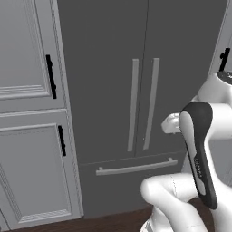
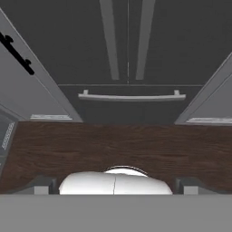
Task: Grab a lemon wedge from the fridge and one ice cube from the ice bowl, and put them in the glass of lemonade.
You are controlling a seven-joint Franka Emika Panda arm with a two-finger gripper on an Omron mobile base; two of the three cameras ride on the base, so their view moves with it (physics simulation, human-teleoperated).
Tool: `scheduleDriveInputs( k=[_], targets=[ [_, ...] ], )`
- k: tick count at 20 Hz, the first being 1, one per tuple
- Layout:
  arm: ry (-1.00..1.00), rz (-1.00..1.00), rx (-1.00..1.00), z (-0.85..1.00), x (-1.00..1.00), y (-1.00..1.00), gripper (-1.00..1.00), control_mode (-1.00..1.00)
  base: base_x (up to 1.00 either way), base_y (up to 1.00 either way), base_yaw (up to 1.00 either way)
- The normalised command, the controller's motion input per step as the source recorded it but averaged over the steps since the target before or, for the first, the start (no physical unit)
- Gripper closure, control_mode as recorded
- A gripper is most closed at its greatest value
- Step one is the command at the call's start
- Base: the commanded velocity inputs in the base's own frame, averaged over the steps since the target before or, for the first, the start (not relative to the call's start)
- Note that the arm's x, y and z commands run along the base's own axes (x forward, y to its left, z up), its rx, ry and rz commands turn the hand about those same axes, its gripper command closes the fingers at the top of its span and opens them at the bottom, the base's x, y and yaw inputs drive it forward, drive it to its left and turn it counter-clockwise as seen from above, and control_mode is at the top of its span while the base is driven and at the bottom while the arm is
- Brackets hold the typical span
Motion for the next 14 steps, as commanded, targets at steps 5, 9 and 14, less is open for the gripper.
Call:
scheduleDriveInputs(
  k=[5, 9, 14],
  targets=[
    [0.00, 0.00, 0.00, 0.00, 0.00, 0.00, -1.00, 1.00, -0.19, -0.14, 0.01],
    [0.00, 0.00, 0.00, 0.00, 0.00, 0.00, -1.00, 1.00, -0.71, -0.07, 0.00],
    [0.00, 0.00, 0.00, 0.00, 0.00, 0.00, -1.00, 1.00, -0.52, 0.00, 0.00]
  ],
)
